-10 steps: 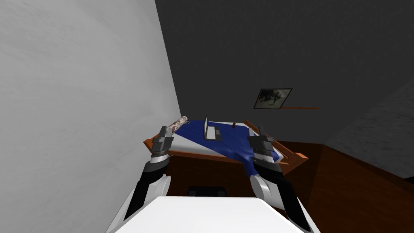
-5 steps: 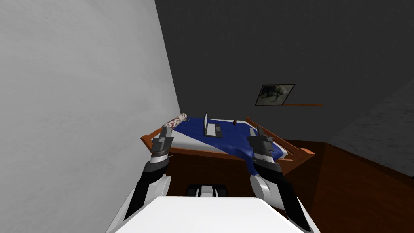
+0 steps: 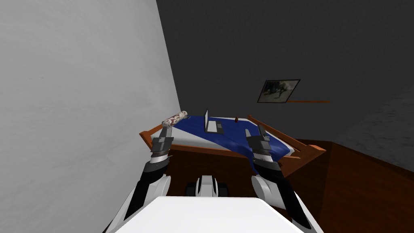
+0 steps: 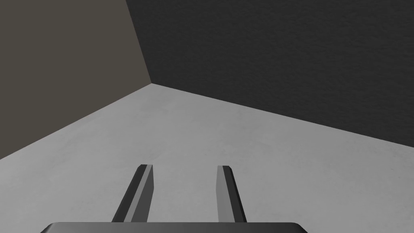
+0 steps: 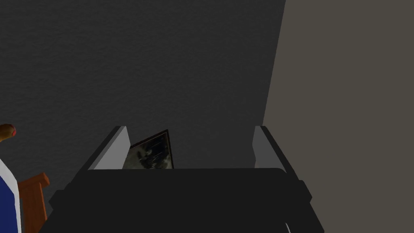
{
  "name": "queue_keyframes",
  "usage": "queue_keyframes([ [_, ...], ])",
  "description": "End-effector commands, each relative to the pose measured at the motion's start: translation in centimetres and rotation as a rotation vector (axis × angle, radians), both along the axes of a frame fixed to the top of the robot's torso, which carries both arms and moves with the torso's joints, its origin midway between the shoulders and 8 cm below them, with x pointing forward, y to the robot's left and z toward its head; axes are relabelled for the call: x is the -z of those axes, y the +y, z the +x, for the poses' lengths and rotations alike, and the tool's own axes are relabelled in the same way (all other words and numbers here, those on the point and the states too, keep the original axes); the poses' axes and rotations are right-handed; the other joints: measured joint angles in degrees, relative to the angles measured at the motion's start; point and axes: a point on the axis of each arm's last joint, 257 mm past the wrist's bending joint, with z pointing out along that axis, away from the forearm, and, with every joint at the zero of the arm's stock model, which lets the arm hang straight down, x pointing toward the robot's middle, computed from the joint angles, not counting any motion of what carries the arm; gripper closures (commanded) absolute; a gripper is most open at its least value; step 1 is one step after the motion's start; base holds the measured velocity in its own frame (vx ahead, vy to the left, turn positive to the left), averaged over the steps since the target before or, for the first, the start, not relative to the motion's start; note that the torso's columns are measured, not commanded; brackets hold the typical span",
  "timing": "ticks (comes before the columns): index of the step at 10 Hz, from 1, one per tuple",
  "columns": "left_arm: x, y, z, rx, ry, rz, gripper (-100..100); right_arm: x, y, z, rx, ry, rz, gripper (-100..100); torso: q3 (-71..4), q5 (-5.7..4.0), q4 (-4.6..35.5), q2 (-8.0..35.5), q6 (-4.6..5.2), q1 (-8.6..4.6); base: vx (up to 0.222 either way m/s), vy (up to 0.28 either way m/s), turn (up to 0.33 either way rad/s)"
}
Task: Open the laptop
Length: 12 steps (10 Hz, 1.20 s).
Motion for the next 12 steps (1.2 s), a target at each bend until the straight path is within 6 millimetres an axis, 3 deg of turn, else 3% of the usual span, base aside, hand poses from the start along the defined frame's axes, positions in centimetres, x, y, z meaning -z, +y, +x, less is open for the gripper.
queue_keyframes([
  [1, 0.0, 0.0, 0.0, 0.000, 0.000, 0.000, 0, 1.2, 0.5, 1.4, 0.007, 0.050, -0.096, -100, 0.0, 0.00, 0.1, 0.0, 0.01, -0.02, 0.007, 0.072, 0.052],
  [7, 0.0, 0.0, 0.0, 0.000, 0.000, 0.000, 0, 5.3, 0.5, 4.9, 0.080, 0.192, -0.367, -100, -0.1, -0.01, 0.1, 0.1, 0.00, -0.05, 0.015, 0.099, 0.075],
  [12, 0.0, 0.0, 0.0, 0.000, 0.000, 0.000, 0, 9.2, -1.1, 8.0, 0.183, 0.319, -0.634, -100, 0.0, -0.03, 0.1, 0.1, 0.00, -0.10, 0.019, 0.128, 0.093],
])
